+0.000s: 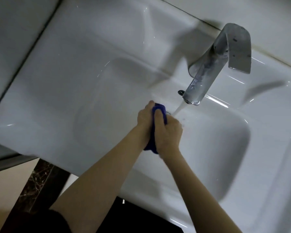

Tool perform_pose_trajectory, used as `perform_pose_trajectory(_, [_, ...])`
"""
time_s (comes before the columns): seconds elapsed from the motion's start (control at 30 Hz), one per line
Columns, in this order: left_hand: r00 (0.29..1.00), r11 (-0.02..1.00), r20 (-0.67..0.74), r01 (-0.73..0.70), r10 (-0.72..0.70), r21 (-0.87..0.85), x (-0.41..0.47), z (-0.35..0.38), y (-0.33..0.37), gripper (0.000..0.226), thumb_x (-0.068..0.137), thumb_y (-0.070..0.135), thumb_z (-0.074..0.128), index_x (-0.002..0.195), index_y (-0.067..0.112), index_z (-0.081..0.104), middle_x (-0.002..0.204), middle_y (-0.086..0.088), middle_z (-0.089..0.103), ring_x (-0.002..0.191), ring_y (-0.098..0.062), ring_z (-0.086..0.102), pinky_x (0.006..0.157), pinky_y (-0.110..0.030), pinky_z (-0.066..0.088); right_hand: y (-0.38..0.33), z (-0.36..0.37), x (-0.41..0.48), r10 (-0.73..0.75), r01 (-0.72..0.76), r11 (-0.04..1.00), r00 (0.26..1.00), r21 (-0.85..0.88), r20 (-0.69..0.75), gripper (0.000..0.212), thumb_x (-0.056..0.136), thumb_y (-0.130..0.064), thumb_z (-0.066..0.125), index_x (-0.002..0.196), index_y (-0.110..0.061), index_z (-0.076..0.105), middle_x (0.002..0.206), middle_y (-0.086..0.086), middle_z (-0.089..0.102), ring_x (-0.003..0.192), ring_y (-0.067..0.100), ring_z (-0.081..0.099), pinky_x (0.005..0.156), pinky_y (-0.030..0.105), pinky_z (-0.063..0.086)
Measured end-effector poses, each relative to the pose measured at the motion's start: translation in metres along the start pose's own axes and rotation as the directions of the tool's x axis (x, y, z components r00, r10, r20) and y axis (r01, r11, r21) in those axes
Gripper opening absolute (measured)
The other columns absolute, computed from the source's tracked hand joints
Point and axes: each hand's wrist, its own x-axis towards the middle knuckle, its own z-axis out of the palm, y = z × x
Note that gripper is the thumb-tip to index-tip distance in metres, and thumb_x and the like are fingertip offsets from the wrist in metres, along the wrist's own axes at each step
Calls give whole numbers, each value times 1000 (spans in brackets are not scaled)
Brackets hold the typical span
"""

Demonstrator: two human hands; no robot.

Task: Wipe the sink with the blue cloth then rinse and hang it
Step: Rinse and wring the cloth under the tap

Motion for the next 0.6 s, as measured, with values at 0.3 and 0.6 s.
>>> perform_pose_trajectory(0.3, [985, 984, -5, 170, -171, -58, 0, 5, 17, 32, 89, 36, 53, 67, 12, 57, 67, -13, 63, 62, -30, 60, 64, -30, 49, 1, -6, -13, -16, 20, 997, 999, 71, -48, 51, 96, -35, 52, 51, -14, 40, 47, 0, 42, 46, 19, 40, 49, 30, 33])
perform_pose_trajectory(0.6, [982, 966, 62, 187, -179, -179, 3, 13, 19, 36, 91, 32, 53, 60, 14, 48, 51, -1, 51, 52, -18, 48, 61, -26, 43, 3, -8, -14, -75, 78, 997, 991, 23, -114, 49, 96, -38, 45, 51, -20, 35, 49, -3, 42, 46, 14, 36, 47, 28, 29])
